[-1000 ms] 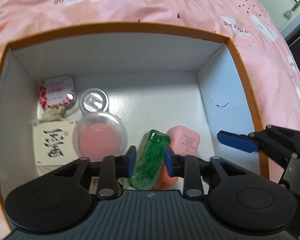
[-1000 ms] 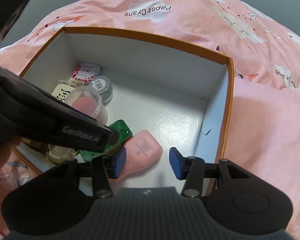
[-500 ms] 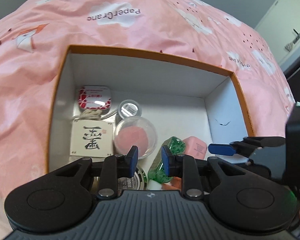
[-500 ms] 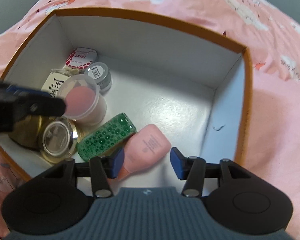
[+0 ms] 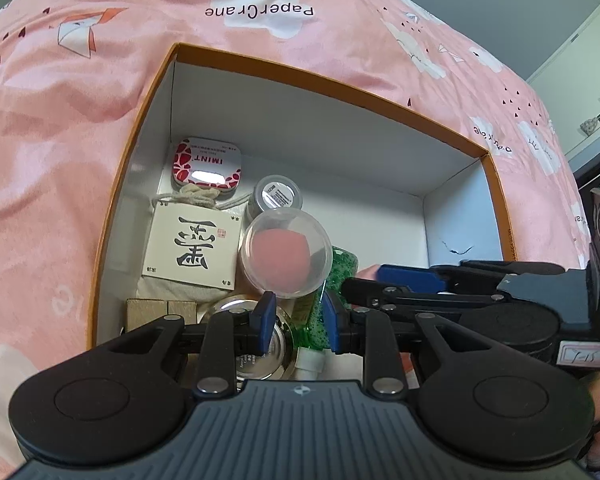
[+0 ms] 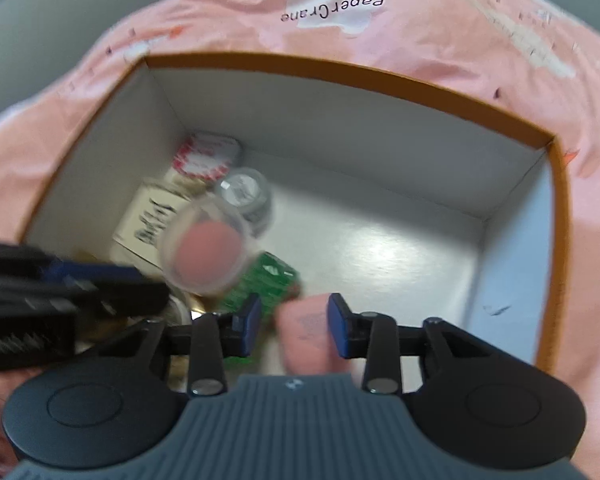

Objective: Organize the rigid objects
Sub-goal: 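Open the left tool to release the green bottle inside the box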

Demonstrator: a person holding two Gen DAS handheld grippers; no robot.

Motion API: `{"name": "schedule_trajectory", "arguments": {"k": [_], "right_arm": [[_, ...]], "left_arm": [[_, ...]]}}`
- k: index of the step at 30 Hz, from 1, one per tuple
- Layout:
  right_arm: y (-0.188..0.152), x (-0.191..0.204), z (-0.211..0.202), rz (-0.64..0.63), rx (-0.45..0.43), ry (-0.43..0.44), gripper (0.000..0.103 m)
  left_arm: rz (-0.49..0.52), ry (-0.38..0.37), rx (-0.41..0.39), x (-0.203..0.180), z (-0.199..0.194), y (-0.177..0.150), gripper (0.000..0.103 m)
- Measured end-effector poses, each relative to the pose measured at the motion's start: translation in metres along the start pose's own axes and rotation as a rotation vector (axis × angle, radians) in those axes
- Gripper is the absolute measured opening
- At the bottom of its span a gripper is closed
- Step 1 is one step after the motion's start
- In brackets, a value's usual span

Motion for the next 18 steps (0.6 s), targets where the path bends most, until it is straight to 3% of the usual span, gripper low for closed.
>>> {"name": "schedule_trajectory", "arguments": {"k": [2,5,10,12,18], "right_arm": [[0.000,0.003,0.000,0.018,0.008,0.009,0.033],[-0.005,0.007,0.000,-0.046,0.005,-0.070,0.048],[-0.019,0.002,0.004,-0.076,0.047,-0.105,0.047],[-0.021,-0.004,0.005,-0.039,0.059,-0.099,0.041],[-0.020,-0.025,0.008,0.219,0.068,-0.057,0.042]], "left_arm": [[-0.004,-0.004,-0.002,0.001,-0.001,-0.001,0.030],[-0.014,-0.015,0.000,0.002,0.000,-0.003,0.030],[-0.030,-0.013,0.001,0.004,0.005,-0.006,0.030],[-0.041,-0.019,0.000,0.005,0.006,-0.007,0.030],[-0.068,-0.024,-0.001,0.008,0.007,-0.009,0.030]]}}
Point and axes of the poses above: each gripper's, at about its wrist camera, not at the fingertips, and z roughly the way its jaws point, x to its left, y to its top, the point moved 3 cm from there along z, roughly the way its jaws point, and after that the axes turned 6 degrees about -y, right-handed, at the moved point
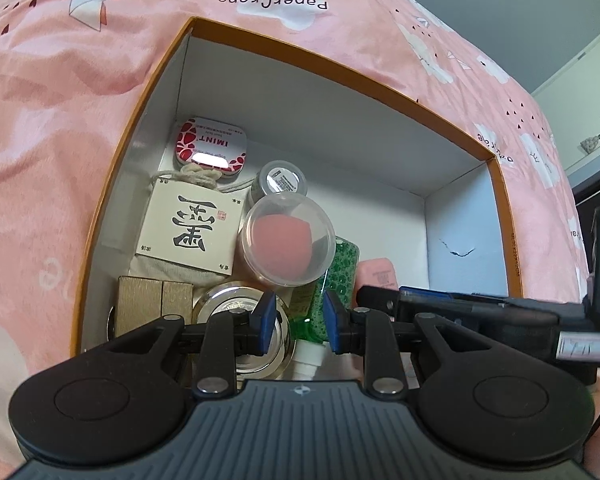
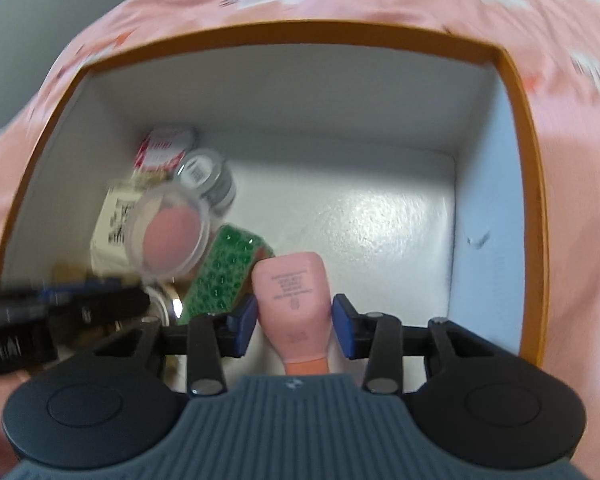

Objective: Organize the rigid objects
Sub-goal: 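Open the left tool to release the green bottle inside the box, then move both tools out of the box toward the yellow items on the bed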

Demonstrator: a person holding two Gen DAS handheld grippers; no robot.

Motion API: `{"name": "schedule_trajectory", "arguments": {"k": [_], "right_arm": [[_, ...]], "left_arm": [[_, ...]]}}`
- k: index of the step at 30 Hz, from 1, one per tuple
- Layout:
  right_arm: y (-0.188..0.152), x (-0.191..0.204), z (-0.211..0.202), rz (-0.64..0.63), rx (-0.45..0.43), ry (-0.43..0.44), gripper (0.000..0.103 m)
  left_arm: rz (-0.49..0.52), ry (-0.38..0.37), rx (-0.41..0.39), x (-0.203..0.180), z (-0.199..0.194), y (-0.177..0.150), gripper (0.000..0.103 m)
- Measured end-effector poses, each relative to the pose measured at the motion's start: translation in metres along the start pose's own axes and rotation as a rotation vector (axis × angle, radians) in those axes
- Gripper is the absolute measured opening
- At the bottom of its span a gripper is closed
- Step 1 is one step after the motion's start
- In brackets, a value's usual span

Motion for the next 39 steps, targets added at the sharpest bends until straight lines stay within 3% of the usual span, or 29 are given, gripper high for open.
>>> {"name": "schedule_trajectory", "arguments": {"k": [3,11,14,17,19,24,29,31,33,36,39], "right_arm": [[0.000,0.001,0.002,0.085,0.002,0.003,0.042],[-0.008,0.001,-0.004,0.106,0.013,0.036,0.041],[-0.011,0.007,-0.011,0.031,-0.039,-0.026,0.041],[-0.017,0.012,-0.024,-0.022,-0.078,-0.033,0.044],[-0.023,0.016,-0.036,-0.058,-0.117,-0.054,0.053],[-0.039,0.017,-0.074,-0.123,-0.252,-0.107,0.063],[-0.058,0.012,-0.114,-0.108,-0.372,-0.111,0.069],[-0.067,0.011,-0.128,-0.095,-0.410,-0.121,0.080],[-0.077,0.010,-0.139,-0.093,-0.462,-0.136,0.080],[-0.097,0.006,-0.155,-0.062,-0.513,-0.154,0.080],[-0.114,0.003,-0.162,-0.054,-0.521,-0.153,0.080]], "left_arm": [[-0.008,-0.005,0.001,0.000,0.000,-0.002,0.030],[0.010,0.004,-0.040,-0.009,-0.004,-0.012,0.030],[0.051,0.024,-0.075,-0.017,-0.008,-0.018,0.030],[0.103,0.027,-0.101,-0.027,-0.015,-0.025,0.030],[0.138,0.033,-0.119,-0.035,-0.022,-0.029,0.030],[0.258,0.057,-0.195,-0.059,-0.047,-0.041,0.029],[0.336,0.074,-0.287,-0.075,-0.072,-0.053,0.030],[0.375,0.077,-0.326,-0.081,-0.081,-0.058,0.030],[0.423,0.073,-0.353,-0.087,-0.088,-0.066,0.030],[0.469,0.079,-0.368,-0.090,-0.095,-0.075,0.037],[0.462,0.067,-0.328,-0.086,-0.098,-0.084,0.041]]}}
Point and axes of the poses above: each gripper's, at about its wrist camera, not at the fingertips, and z roughly the way its jaws point, x to its left, y to its top, the point moved 3 cm from there along z, roughly the way its jaws point, and after that the axes turned 6 degrees about -y, right-handed, at the moved point
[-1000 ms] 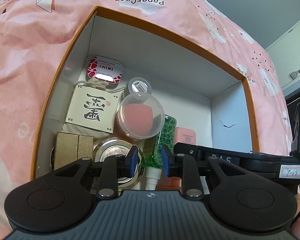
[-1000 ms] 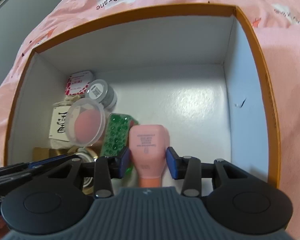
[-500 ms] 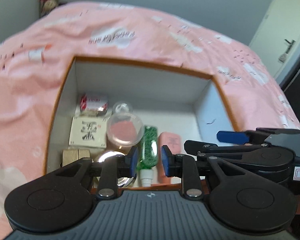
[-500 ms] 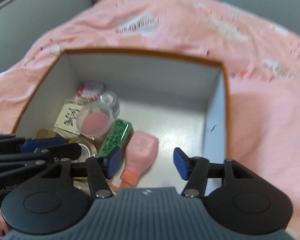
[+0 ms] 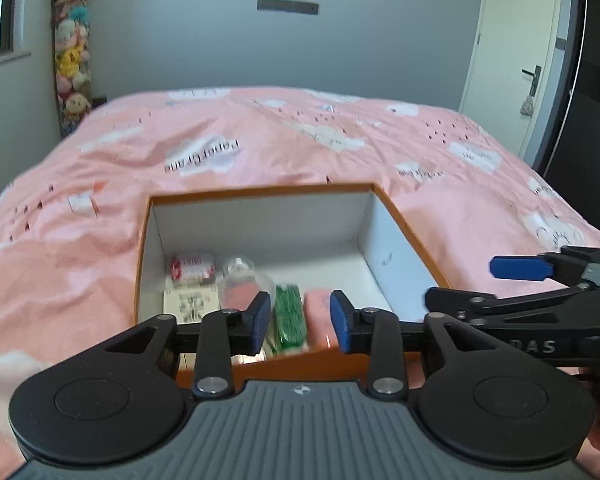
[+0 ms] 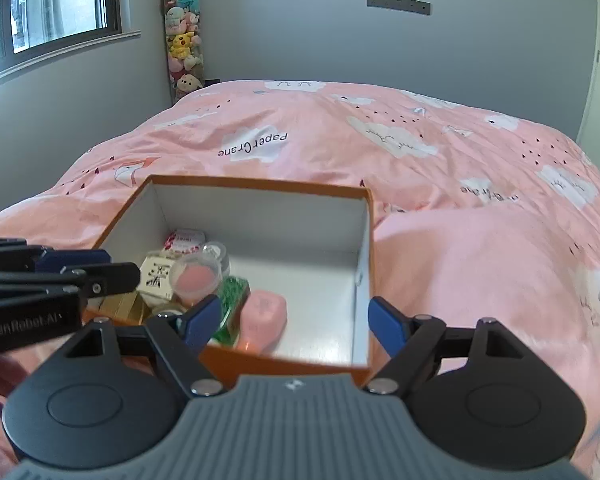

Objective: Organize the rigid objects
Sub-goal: 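Move both tools out of the box toward the yellow items on the bed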

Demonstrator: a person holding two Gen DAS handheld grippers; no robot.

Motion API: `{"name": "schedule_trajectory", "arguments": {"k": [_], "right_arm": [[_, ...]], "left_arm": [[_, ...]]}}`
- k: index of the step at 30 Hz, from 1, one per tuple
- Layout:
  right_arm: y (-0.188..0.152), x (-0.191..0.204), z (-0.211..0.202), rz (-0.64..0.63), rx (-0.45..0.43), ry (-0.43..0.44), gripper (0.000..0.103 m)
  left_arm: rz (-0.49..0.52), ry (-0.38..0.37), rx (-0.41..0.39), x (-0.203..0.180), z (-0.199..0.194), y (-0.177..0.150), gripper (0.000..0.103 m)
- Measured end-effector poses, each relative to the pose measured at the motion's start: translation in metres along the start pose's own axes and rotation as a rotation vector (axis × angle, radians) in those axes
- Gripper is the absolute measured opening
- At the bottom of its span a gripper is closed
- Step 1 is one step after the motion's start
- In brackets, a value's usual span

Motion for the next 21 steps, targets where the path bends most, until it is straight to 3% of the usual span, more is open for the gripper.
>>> {"name": "schedule_trajectory", "arguments": {"k": [3,7,14,21], "right_arm": [[-0.017,-0.006,-0.009,0.012,0.015,-0.019,0.080],[-0.045,-0.018,-0.008,0.067,0.128,-0.054,0.075],[-0.088,-0.033,0.004,0.198,0.337,-0.025,0.059],[-0.116,-0.027,0.024,0.240,0.469,0.006,0.059]], "left_arm": [[-0.029,-0.065,0.107,0.007,0.004,-0.012,0.041],[-0.034,-0.109,0.237,0.013,0.013,-0.037,0.038],[0.101,-0.231,0.436,-0.005,0.025,-0.083,0.038],[0.220,-0.284,0.514,-0.027,0.045,-0.100,0.046]]}}
Point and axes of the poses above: each gripper's, at about its wrist camera, not at the fingertips, and z roughly the way its jaws point, x to its left, y to its top, the point moved 3 cm from there along z, roughly the way its jaws point, and after that the axes turned 6 degrees about -y, right-handed, at the moved point
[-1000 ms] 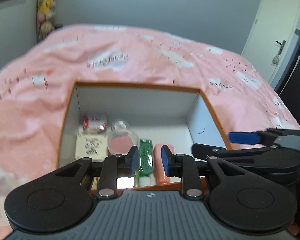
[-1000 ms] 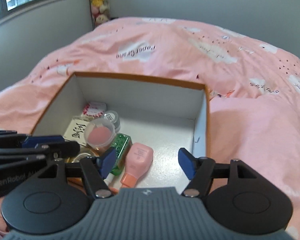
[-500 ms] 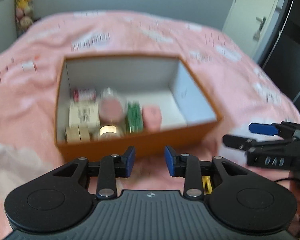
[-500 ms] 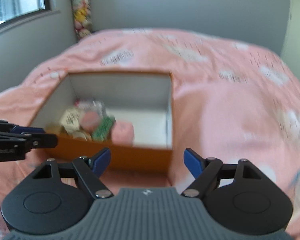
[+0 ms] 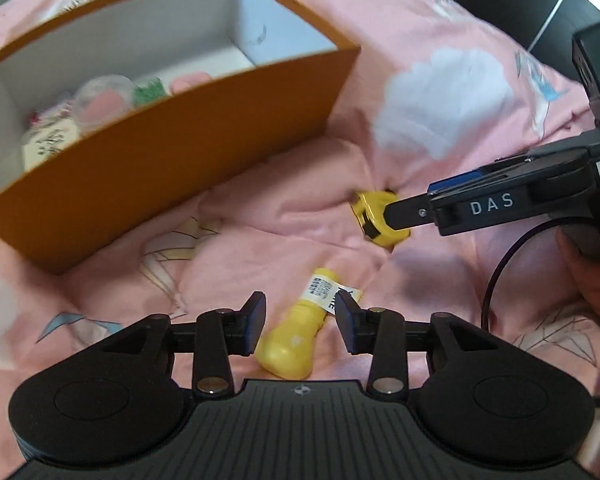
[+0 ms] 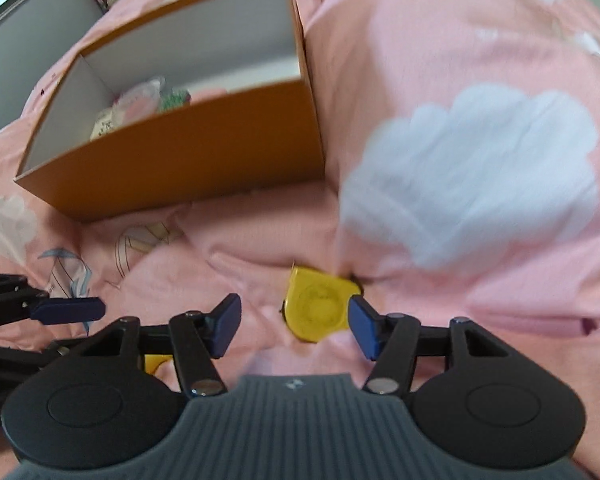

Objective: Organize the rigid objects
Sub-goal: 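Move both tools out of the box toward the yellow items on the bed, then grasp the yellow tape measure with the right tool while the left tool grasps the yellow bottle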

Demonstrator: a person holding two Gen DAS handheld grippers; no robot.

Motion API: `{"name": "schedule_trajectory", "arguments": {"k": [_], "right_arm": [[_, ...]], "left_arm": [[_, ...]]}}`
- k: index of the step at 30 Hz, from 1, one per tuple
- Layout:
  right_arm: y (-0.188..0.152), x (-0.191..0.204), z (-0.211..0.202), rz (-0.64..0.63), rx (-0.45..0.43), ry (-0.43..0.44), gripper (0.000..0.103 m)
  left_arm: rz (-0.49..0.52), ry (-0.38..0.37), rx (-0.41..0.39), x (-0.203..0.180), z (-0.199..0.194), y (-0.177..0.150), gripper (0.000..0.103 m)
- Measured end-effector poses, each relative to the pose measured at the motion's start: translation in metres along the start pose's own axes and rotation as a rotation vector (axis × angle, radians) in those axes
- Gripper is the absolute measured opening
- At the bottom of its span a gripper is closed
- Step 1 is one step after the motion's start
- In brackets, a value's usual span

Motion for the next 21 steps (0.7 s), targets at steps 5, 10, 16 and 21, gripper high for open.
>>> {"name": "schedule_trajectory", "arguments": {"k": [5,10,16,21], "right_arm": [[-0.001,-0.006,0.021,0.046,0.059,0.004,0.060],[0.000,-0.013,0.033,0.088,0.084,0.010,0.060],[0.000,-0.025,0.047,0.160,0.111,0.034,0.062],[0.001,-0.028,0.060,0.181,0.128,0.041,0.062]], "left_arm": [[0.014,-0.009,0.069,-0.001,0.024,0.008,0.049],[0.020,0.009,0.102,-0.001,0.039,0.009,0.050],[-0.005,0.004,0.115,0.005,0.048,0.008,0.049],[-0.013,0.000,0.113,0.006,0.054,0.009,0.050]]}}
Point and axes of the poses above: each gripper's, at about its wrist camera, not at the fingertips, and z roughly the way its jaws point, x to its left, y to its top, the point moved 3 cm from there along z, roughly the way its jaws point, and after that the axes turned 6 degrees about -y, right-handed, at the moved point
